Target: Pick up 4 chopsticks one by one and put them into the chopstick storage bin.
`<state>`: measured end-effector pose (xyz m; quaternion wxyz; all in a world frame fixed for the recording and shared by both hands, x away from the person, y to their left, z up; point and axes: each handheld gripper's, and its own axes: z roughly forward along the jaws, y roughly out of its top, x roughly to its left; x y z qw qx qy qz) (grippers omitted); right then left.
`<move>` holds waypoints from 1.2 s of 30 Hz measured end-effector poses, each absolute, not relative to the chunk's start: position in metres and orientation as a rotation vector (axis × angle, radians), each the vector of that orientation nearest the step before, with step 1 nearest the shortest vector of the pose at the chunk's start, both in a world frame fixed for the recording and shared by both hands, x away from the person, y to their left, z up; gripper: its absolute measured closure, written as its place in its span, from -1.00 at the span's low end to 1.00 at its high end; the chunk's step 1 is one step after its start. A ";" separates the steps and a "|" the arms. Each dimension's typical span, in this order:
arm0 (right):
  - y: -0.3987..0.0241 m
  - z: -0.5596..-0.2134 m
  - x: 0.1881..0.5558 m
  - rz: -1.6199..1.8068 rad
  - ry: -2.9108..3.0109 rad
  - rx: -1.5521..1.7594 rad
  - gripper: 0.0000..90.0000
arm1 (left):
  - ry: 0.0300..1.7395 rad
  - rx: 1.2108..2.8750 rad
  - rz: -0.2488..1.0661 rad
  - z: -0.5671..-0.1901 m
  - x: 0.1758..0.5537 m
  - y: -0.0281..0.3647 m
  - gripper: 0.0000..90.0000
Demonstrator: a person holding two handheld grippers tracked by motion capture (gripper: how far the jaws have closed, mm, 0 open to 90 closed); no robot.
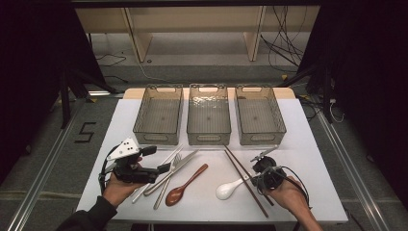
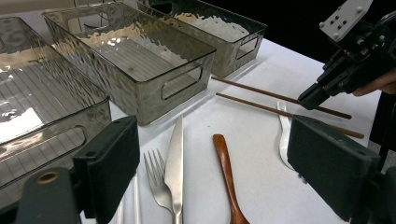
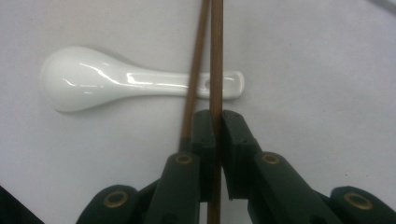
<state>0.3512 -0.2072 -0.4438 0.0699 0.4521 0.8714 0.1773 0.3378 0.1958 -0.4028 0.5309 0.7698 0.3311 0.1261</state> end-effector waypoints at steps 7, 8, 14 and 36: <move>-0.210 -0.448 0.353 0.511 2.627 1.383 0.89 | 0.788 1.838 0.301 -0.403 0.338 0.196 -0.63; -0.211 -0.448 0.354 0.514 2.625 1.384 0.89 | 0.788 1.838 0.300 -0.403 0.338 0.196 -0.63; -0.209 -0.443 0.352 0.550 2.620 1.360 0.89 | 0.790 1.838 0.297 -0.403 0.338 0.195 -0.63; -0.174 -0.410 0.339 0.922 2.565 1.179 0.89 | 0.770 1.793 0.184 -0.397 0.339 0.173 -0.63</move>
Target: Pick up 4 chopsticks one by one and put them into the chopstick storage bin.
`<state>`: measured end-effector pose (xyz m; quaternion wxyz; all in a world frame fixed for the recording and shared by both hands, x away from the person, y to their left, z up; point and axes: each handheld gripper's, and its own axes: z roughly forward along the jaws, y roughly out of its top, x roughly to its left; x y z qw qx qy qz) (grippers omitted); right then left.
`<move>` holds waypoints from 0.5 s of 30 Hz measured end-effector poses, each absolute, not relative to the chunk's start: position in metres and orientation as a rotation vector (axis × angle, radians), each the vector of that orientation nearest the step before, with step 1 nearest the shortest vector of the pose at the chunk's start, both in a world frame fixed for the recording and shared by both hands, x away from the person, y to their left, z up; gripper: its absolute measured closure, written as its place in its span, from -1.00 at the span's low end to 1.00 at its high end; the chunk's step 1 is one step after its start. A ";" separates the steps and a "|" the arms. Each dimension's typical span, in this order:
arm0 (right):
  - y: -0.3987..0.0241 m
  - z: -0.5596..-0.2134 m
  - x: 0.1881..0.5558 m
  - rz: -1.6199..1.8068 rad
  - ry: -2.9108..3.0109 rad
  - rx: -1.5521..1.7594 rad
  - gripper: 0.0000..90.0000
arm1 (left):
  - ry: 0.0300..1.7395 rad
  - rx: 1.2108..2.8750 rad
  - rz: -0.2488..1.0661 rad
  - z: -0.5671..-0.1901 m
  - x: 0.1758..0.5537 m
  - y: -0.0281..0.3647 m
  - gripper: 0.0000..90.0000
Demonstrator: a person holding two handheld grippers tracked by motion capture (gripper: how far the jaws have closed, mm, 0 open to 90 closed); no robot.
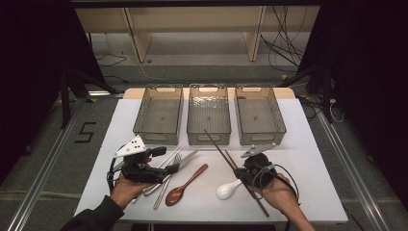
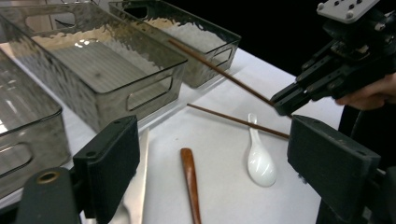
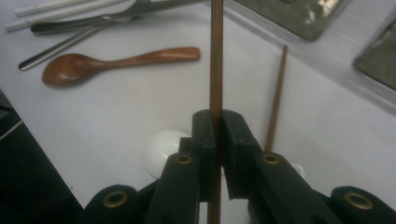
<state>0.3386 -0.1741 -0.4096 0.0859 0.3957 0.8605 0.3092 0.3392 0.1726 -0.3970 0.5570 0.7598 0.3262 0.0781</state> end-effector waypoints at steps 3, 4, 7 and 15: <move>-0.162 -0.407 0.339 0.962 2.566 1.147 0.89 | 0.759 1.792 0.174 -0.396 0.340 0.165 -0.62; -0.162 -0.407 0.339 0.962 2.566 1.147 0.89 | 0.753 1.792 0.171 -0.395 0.341 0.163 -0.62; -0.156 -0.405 0.340 0.988 2.566 1.125 0.89 | 0.755 1.777 0.151 -0.393 0.343 0.156 -0.62; -0.148 -0.401 0.343 1.043 2.527 1.099 0.88 | 0.794 1.757 0.101 -0.396 0.353 0.139 -0.60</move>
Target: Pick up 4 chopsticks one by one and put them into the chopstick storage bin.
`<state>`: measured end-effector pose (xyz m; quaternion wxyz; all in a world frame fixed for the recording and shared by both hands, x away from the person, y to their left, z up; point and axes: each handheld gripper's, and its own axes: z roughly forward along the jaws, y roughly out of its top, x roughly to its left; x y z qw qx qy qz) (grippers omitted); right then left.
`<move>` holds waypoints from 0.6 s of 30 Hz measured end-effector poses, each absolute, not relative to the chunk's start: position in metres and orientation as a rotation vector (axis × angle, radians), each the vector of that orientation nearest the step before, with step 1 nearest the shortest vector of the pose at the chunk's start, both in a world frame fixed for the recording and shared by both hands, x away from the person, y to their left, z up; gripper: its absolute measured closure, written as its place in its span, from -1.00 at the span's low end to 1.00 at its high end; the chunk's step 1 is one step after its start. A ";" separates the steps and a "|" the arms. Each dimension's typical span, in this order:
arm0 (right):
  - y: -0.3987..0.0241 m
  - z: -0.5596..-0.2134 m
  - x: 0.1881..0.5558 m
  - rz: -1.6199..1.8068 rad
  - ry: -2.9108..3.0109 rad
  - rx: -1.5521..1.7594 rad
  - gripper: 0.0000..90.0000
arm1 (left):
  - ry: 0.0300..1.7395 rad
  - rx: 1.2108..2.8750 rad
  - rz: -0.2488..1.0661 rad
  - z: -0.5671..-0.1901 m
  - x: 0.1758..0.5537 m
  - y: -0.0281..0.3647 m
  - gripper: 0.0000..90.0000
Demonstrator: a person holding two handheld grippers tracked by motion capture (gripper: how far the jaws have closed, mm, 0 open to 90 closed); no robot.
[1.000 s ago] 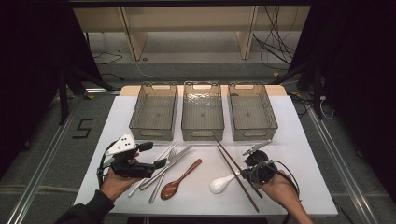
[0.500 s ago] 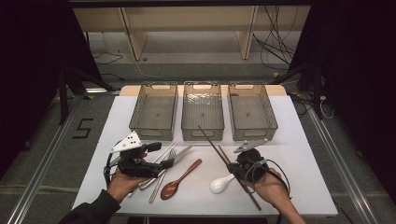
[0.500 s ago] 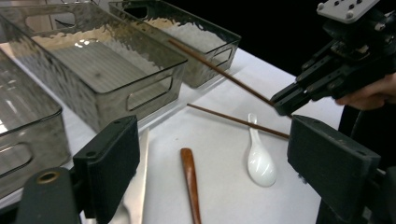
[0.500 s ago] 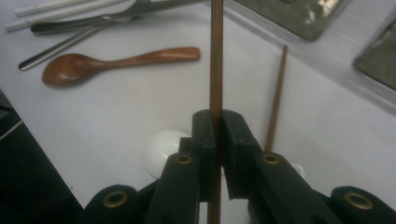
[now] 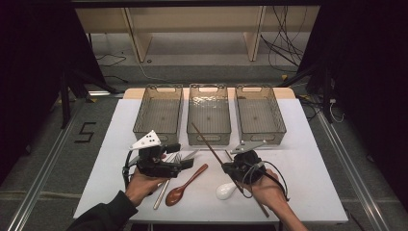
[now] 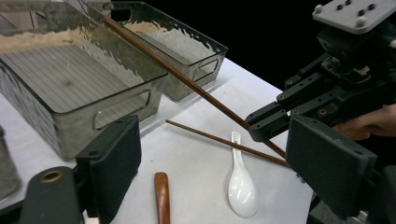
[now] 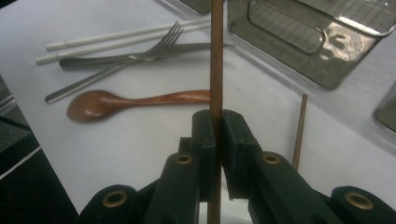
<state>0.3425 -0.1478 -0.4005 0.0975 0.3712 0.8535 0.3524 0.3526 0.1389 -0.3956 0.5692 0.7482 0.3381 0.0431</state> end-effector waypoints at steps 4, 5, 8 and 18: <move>-0.143 -0.400 0.342 1.065 2.520 1.078 0.88 | 0.802 1.766 0.099 -0.397 0.356 0.133 -0.59; -0.142 -0.400 0.342 1.067 2.520 1.072 0.88 | 0.806 1.765 0.094 -0.397 0.357 0.131 -0.58; -0.140 -0.400 0.341 1.080 2.512 1.063 0.88 | 0.819 1.758 0.063 -0.397 0.360 0.125 -0.58; -0.132 -0.399 0.337 1.121 2.502 1.015 0.89 | 0.861 1.741 0.012 -0.399 0.372 0.109 -0.42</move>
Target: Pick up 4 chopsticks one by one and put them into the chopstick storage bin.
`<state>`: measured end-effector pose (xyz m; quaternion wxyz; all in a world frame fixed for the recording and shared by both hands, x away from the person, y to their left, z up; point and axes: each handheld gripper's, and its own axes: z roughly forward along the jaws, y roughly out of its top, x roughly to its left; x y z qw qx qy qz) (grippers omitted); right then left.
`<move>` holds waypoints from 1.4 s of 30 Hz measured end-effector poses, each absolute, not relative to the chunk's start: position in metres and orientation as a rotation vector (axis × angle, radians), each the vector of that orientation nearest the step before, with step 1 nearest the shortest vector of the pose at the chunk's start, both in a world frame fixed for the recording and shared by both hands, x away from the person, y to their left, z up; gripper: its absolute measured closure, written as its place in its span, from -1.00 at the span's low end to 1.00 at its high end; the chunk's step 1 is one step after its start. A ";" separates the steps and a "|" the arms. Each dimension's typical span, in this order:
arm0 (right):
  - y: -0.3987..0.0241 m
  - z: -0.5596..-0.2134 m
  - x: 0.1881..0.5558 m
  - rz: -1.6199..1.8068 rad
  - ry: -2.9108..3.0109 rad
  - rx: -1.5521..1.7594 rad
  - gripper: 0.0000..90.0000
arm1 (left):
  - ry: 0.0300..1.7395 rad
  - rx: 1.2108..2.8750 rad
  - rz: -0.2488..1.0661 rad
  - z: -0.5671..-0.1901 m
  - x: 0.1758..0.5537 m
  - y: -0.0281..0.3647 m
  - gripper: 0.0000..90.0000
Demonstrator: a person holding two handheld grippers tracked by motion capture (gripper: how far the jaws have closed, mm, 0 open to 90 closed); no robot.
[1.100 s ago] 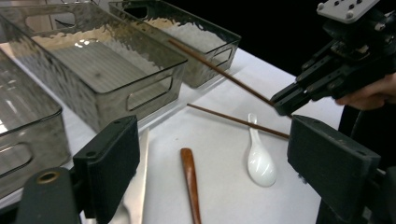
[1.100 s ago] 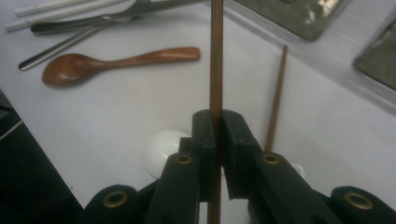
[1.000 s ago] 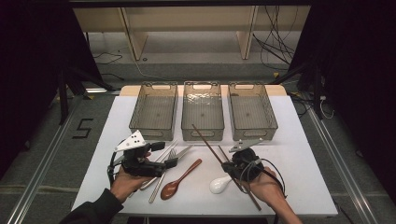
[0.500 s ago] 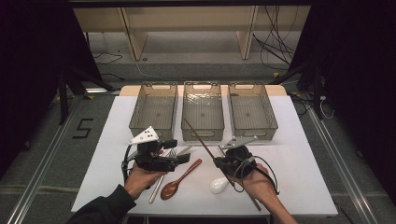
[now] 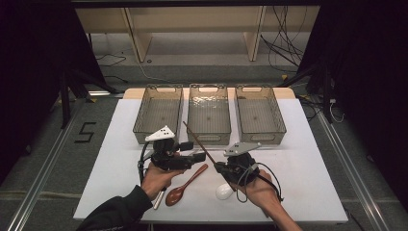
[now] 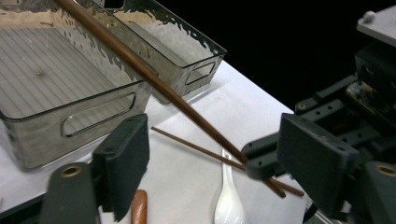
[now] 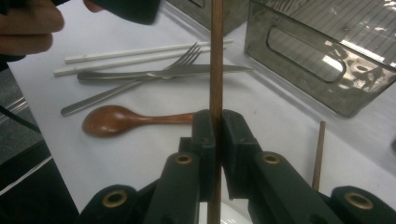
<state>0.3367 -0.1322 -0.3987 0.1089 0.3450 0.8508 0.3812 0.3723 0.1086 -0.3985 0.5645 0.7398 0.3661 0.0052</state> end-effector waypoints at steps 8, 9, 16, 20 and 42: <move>-0.130 -0.398 0.333 1.153 2.487 0.988 0.89 | 0.879 1.722 -0.056 -0.403 0.375 0.101 -0.21; -0.129 -0.398 0.333 1.153 2.491 0.983 0.89 | 0.876 1.725 -0.064 -0.403 0.375 0.100 -0.17; -0.127 -0.398 0.332 1.169 2.484 0.970 0.89 | 0.874 1.723 -0.126 -0.406 0.376 0.100 0.10; -0.126 -0.398 0.331 1.176 2.481 0.965 0.89 | 0.879 1.721 -0.164 -0.409 0.377 0.100 0.26; -0.125 -0.400 0.330 1.215 2.475 0.933 0.85 | 0.845 1.672 -0.276 -0.409 0.380 0.104 0.87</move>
